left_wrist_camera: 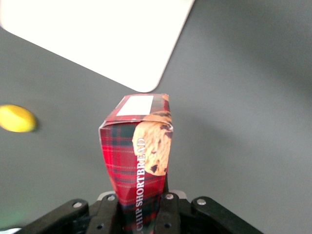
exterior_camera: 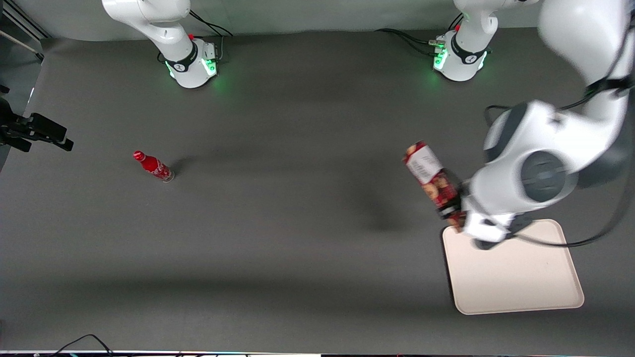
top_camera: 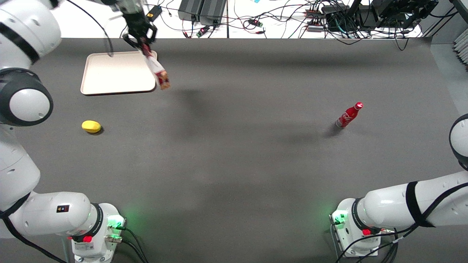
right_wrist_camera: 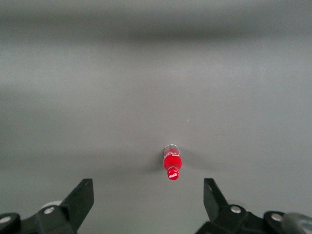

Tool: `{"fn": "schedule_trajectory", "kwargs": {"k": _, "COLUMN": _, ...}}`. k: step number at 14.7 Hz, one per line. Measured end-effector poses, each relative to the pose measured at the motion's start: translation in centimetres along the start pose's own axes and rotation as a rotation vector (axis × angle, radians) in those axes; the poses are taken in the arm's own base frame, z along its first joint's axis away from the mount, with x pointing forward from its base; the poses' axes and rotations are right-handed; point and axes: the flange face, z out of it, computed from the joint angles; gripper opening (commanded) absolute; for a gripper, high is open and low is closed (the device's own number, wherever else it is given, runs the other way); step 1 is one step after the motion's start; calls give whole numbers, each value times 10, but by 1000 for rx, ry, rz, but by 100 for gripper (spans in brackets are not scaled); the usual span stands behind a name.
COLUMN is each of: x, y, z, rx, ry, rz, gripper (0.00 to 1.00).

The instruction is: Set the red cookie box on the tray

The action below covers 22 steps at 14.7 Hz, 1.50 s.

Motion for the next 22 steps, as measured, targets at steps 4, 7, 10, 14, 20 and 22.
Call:
{"fn": "schedule_trajectory", "kwargs": {"k": 4, "x": 26, "y": -86, "z": -85, "rx": 23, "ry": 2, "rz": 74, "gripper": 0}}
{"fn": "schedule_trajectory", "kwargs": {"k": 7, "x": 65, "y": -157, "z": -111, "rx": 34, "ry": 33, "rz": 124, "gripper": 0}}
{"fn": "schedule_trajectory", "kwargs": {"k": 10, "x": 116, "y": -216, "z": -96, "rx": 49, "ry": 60, "rz": 209, "gripper": 0}}
{"fn": "schedule_trajectory", "kwargs": {"k": 14, "x": 191, "y": -251, "z": -34, "rx": 72, "ry": 128, "rz": 341, "gripper": 0}}
{"fn": "schedule_trajectory", "kwargs": {"k": 20, "x": 260, "y": -221, "z": 90, "rx": 66, "ry": 204, "rz": 436, "gripper": 0}}
{"fn": "schedule_trajectory", "kwargs": {"k": 22, "x": 277, "y": -220, "z": 130, "rx": 72, "ry": 226, "rz": 479, "gripper": 0}}
